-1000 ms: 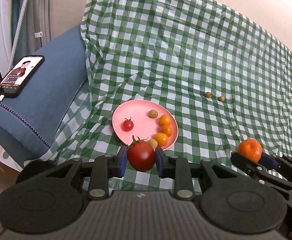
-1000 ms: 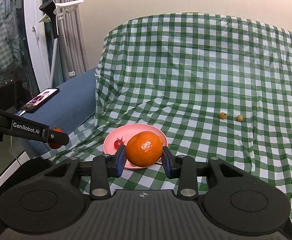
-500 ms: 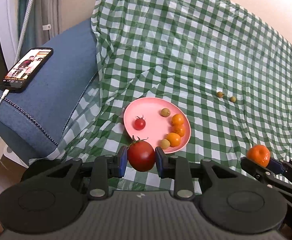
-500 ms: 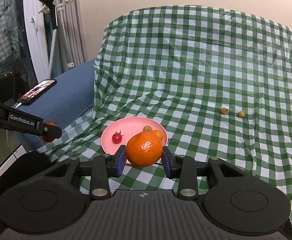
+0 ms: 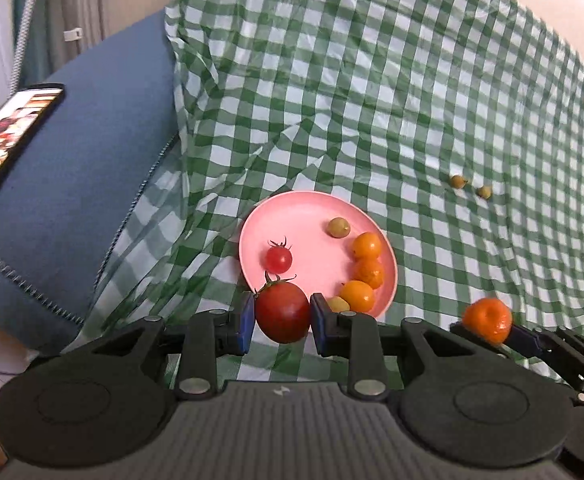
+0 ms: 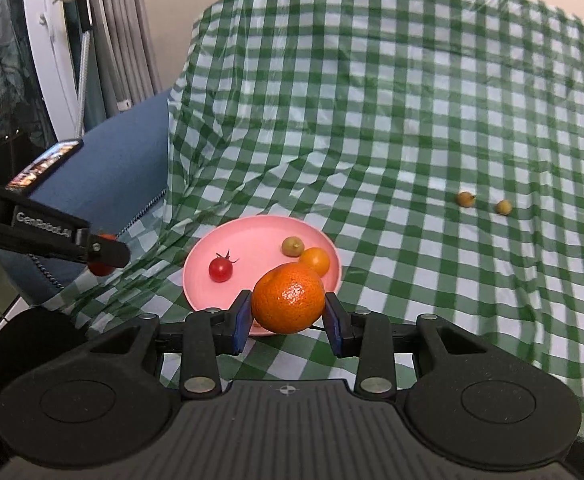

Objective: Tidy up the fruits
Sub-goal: 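Carry both fruits over the pink plate and open both tools to drop them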

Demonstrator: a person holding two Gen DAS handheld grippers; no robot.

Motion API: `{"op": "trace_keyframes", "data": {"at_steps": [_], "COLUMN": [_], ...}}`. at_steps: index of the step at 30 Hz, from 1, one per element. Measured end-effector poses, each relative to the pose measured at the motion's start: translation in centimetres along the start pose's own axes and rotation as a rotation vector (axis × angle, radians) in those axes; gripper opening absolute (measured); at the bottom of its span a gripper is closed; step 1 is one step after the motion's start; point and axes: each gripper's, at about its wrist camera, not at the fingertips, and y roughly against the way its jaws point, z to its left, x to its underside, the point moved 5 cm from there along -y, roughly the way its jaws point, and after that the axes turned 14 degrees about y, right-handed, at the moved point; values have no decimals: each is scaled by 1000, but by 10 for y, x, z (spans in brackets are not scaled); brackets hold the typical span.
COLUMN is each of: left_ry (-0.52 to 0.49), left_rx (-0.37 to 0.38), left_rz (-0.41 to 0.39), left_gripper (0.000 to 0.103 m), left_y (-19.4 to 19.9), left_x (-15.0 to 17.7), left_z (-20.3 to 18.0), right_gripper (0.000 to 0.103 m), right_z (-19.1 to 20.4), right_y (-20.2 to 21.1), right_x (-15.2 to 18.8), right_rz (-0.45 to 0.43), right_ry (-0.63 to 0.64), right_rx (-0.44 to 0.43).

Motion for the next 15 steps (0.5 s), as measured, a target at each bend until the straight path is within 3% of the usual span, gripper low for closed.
{"op": "trace_keyframes", "data": {"at_steps": [9, 15], "left_ry": [-26, -51], "left_rx": [-15, -41], "left_rz": [85, 97], "left_gripper": [33, 33], "left_y": [-71, -104], "left_x": [-15, -24], "left_z": [-11, -10], "right_gripper": [39, 39], "right_z": [-5, -7], "right_y": [-63, -103], "right_x": [-12, -18], "right_rz": [59, 92], "right_ry": [3, 20], "right_rx": [-20, -39]}}
